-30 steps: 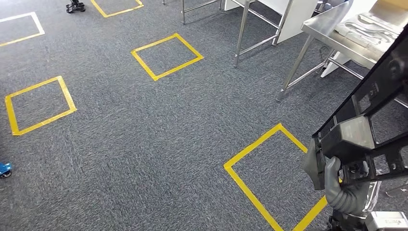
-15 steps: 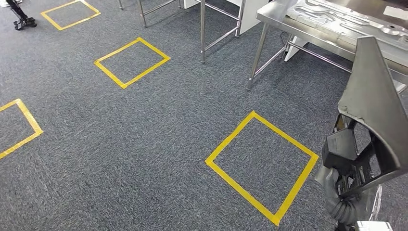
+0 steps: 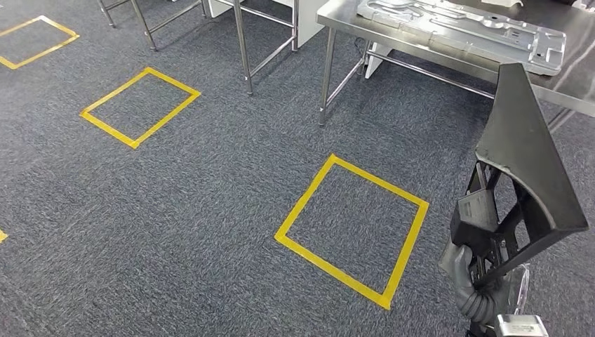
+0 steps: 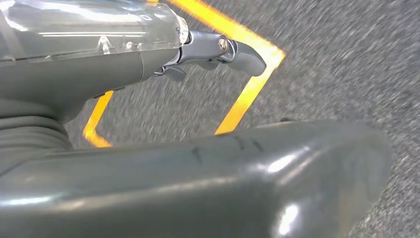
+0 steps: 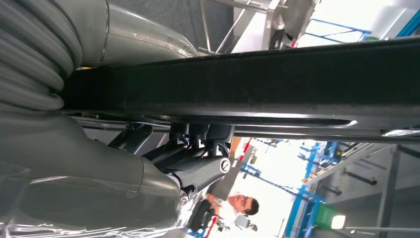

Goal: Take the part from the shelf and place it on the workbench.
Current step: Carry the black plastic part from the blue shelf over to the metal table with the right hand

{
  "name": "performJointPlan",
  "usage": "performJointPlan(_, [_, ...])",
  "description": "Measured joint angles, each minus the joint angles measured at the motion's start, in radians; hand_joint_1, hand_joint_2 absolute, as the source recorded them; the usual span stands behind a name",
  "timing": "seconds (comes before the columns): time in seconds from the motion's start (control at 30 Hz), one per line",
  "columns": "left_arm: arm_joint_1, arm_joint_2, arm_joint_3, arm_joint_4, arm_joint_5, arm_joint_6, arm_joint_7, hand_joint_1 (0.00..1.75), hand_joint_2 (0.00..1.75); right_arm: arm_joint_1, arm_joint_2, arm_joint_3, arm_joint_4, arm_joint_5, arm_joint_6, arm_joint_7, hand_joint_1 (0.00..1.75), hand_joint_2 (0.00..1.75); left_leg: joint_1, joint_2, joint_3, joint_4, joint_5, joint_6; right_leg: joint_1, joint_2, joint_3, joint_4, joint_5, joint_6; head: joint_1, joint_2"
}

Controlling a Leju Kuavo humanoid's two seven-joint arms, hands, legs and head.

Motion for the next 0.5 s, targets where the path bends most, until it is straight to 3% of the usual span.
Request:
performJointPlan(0.03, [-0.002, 0.005, -0.003, 0.000, -0.001, -0.001, -0.004, 0.00, 0.00, -0.002, 0.000, 0.000, 0.003, -0.002, 0.000, 0.000, 1.75, 1.75, 0.002, 0.013, 0.001, -0.005, 0.003, 0.006, 0.001, -0.028, -0.013, 0.028, -0.018, 0.005, 0.000, 0.000])
performJointPlan(0.1, [-0.003, 0.016, -0.006, 0.000, 0.000, -0.001, -0.008, 0.00, 0.00, -0.010, 0.000, 0.001, 0.008, -0.006, -0.001, 0.000, 1.75, 1.75, 0.001, 0.041, 0.002, -0.008, 0.004, 0.013, 0.000, -0.089, -0.067, 0.140, -0.080, 0.014, 0.000, 0.000])
performJointPlan(0.17, [-0.002, 0.023, -0.006, 0.000, 0.000, -0.002, -0.006, 0.00, 0.00, -0.015, 0.000, 0.002, 0.016, -0.018, 0.002, 0.000, 1.75, 1.75, -0.001, 0.070, 0.001, -0.008, 0.001, 0.014, -0.004, -0.108, -0.126, 0.256, -0.124, 0.021, 0.000, 0.000])
performJointPlan(0.2, [-0.003, 0.025, -0.007, 0.000, -0.001, -0.002, -0.003, 0.00, 0.00, -0.017, 0.000, 0.002, 0.020, -0.029, 0.007, 0.000, 1.75, 1.75, -0.001, 0.084, 0.002, -0.008, -0.001, 0.014, -0.005, -0.111, -0.135, 0.272, -0.120, 0.023, 0.000, 0.000])
performJointPlan(0.23, [-0.004, 0.026, -0.008, 0.000, -0.003, -0.003, 0.001, 0.00, 0.00, -0.020, 0.000, 0.003, 0.023, -0.042, 0.013, 0.000, 1.75, 1.75, -0.001, 0.097, 0.005, -0.008, -0.003, 0.012, -0.006, -0.115, -0.122, 0.247, -0.096, 0.023, 0.000, 0.000])
performJointPlan(0.27, [-0.005, 0.026, -0.009, 0.000, -0.005, -0.005, 0.007, 0.00, 0.00, -0.025, 0.000, 0.003, 0.027, -0.054, 0.020, 0.000, 1.75, 1.75, -0.001, 0.110, 0.009, -0.008, -0.006, 0.010, -0.006, -0.125, -0.089, 0.185, -0.061, 0.020, 0.000, 0.000])
performJointPlan(0.33, [-0.007, 0.026, -0.011, 0.001, -0.009, -0.009, 0.018, 0.00, 0.00, -0.042, 0.000, 0.005, 0.036, -0.071, 0.025, 0.000, 1.75, 1.75, -0.004, 0.132, 0.018, -0.007, -0.013, 0.001, 0.003, -0.172, -0.015, 0.045, -0.007, 0.007, 0.000, 0.000])
performJointPlan(0.4, [-0.009, 0.025, -0.012, 0.003, -0.010, -0.015, 0.023, 0.00, 0.00, -0.058, 0.000, 0.007, 0.046, -0.080, 0.019, -0.001, 1.75, 1.75, -0.008, 0.152, 0.025, -0.007, -0.019, -0.009, 0.013, -0.195, 0.012, -0.012, 0.003, -0.008, 0.000, 0.000])
performJointPlan(0.47, [-0.013, 0.024, -0.013, 0.004, -0.010, -0.018, 0.024, 0.00, 0.00, -0.066, -0.001, 0.008, 0.055, -0.085, 0.013, -0.001, 1.75, 1.75, -0.008, 0.171, 0.031, -0.010, -0.023, -0.019, 0.013, -0.170, 0.010, -0.015, 0.007, -0.018, 0.000, 0.000])
performJointPlan(0.5, [-0.014, 0.024, -0.014, 0.005, -0.010, -0.018, 0.024, 0.00, 0.00, -0.068, -0.001, 0.008, 0.058, -0.087, 0.011, -0.001, 1.75, 1.75, -0.007, 0.163, 0.032, -0.004, -0.030, -0.024, 0.010, -0.159, 0.012, -0.020, 0.010, -0.024, 0.000, 0.000])
